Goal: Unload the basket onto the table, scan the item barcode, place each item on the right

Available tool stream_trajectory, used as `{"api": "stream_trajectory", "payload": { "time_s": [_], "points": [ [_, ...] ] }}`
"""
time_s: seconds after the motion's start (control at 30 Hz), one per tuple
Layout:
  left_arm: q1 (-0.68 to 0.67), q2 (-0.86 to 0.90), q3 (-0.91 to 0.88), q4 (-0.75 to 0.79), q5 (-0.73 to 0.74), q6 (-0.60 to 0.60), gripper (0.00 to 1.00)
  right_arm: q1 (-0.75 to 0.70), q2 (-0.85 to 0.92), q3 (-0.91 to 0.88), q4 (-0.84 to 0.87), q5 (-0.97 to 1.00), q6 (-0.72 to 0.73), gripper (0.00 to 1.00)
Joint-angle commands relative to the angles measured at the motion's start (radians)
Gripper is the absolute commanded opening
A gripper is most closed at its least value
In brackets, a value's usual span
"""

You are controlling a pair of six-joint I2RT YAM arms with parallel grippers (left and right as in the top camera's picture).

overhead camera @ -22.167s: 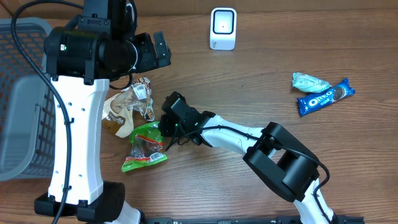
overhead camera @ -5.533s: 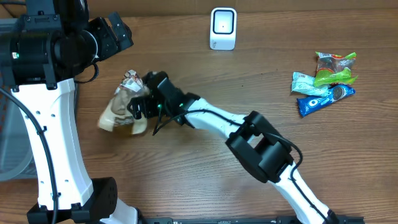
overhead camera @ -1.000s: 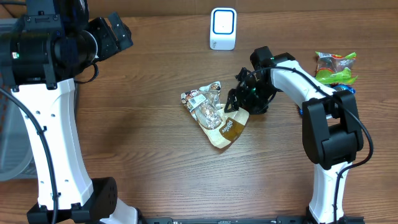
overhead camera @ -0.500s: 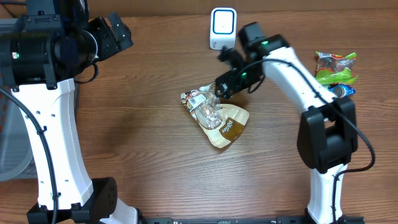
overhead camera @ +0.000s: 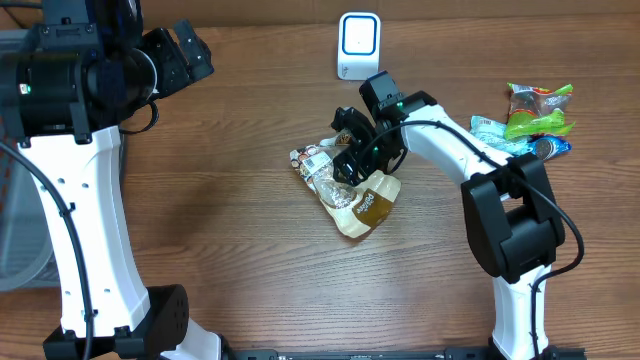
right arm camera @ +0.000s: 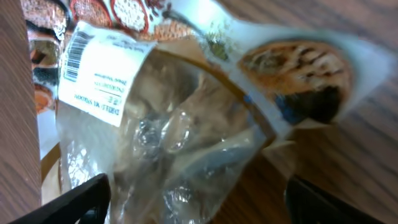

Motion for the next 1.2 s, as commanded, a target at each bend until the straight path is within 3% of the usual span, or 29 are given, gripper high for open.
{"api": "stream_trajectory", "payload": {
  "time_s": [0.0, 0.13, 0.23, 0.37, 0.6, 0.73, 1.03, 1.17],
  "points": [
    [0.000, 0.001, 0.000, 0.002, -0.010, -0.013, 0.99, -0.003, 0.000, -0.083, 0.075, -0.013, 0.022, 0.79],
    [0.000, 0.001, 0.000, 0.002, -0.010, -0.013, 1.00, -0.004, 0.000, -0.130, 0.098, -0.013, 0.026, 0.54],
    [0.000, 0.001, 0.000, 0.002, -0.010, -0.013, 1.00, -0.005, -0.001, -0.128, 0.091, -0.013, 0.031, 0.23],
    [0.000, 0.001, 0.000, 0.002, -0.010, -0.013, 1.00, -0.010, -0.001, -0.107, 0.067, -0.016, 0.053, 0.09],
    [0.000, 0.001, 0.000, 0.002, -0.010, -0.013, 1.00, -0.057, -0.041, 0.097, -0.124, -0.182, 0.067, 0.06],
    [0.000, 0.001, 0.000, 0.002, -0.010, -0.013, 1.00, -0.080, -0.105, 0.210, -0.205, -0.294, 0.004, 0.04],
    [0.000, 0.001, 0.000, 0.002, -0.010, -0.013, 1.00, -0.088, -0.362, 0.245, -0.187, -0.283, -0.013, 0.04],
    [0.000, 0.001, 0.000, 0.002, -0.010, -0.013, 1.00, -0.105, -0.382, 0.245, -0.194, -0.264, -0.012, 0.04]
  ]
}}
